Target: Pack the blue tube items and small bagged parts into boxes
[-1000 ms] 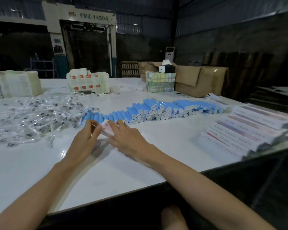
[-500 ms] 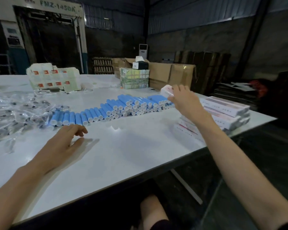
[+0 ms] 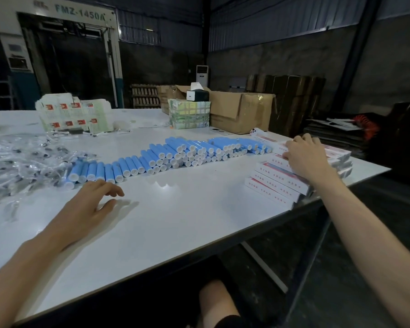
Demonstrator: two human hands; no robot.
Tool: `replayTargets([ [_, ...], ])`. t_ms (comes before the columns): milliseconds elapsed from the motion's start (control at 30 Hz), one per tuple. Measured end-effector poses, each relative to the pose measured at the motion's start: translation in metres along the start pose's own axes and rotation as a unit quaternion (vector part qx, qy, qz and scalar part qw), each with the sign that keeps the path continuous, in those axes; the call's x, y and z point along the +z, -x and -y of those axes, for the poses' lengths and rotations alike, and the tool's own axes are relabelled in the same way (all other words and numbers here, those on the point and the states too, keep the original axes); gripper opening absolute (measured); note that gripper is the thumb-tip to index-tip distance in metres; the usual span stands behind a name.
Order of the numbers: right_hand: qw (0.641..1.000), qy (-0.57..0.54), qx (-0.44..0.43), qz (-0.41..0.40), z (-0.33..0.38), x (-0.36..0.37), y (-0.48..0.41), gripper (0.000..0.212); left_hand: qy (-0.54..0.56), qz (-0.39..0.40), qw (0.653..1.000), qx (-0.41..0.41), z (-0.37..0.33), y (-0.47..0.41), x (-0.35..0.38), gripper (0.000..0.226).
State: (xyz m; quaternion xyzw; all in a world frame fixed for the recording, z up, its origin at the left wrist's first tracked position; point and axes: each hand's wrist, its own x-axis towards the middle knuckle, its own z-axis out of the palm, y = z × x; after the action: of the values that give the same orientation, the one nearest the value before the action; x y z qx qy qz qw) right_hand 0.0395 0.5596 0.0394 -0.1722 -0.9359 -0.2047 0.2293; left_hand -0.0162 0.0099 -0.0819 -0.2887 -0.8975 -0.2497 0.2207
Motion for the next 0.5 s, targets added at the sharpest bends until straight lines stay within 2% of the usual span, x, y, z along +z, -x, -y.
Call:
replayTargets([
  [167, 0.999, -0.010, 0.031, 0.009, 0.003, 0.000, 0.003, 0.036, 0.001, -0.002, 1.000, -0.007, -0.001, 0.001, -0.004, 0.029],
  [300, 0.998, -0.042, 0.028, -0.032, 0.028, -0.010, 0.000, 0.041, 0.007, 0.017, 1.000, -0.016, -0.008, 0.002, -0.005, 0.026],
  [367, 0.992, -0.121, -0.001, -0.048, 0.057, -0.021, -0.004, 0.031, 0.010, 0.020, 0.999, -0.023, -0.011, 0.002, -0.006, 0.021],
  [433, 0.967, -0.243, -0.040, -0.063, 0.096, -0.036, -0.003, 0.017, 0.002, 0.015, 0.999, -0.033, -0.013, 0.003, -0.007, 0.020],
  [500, 0.933, -0.340, -0.088, -0.074, 0.141, -0.051, 0.002, 0.020, -0.016, 0.000, 0.999, -0.043, -0.015, 0.005, -0.008, 0.020],
])
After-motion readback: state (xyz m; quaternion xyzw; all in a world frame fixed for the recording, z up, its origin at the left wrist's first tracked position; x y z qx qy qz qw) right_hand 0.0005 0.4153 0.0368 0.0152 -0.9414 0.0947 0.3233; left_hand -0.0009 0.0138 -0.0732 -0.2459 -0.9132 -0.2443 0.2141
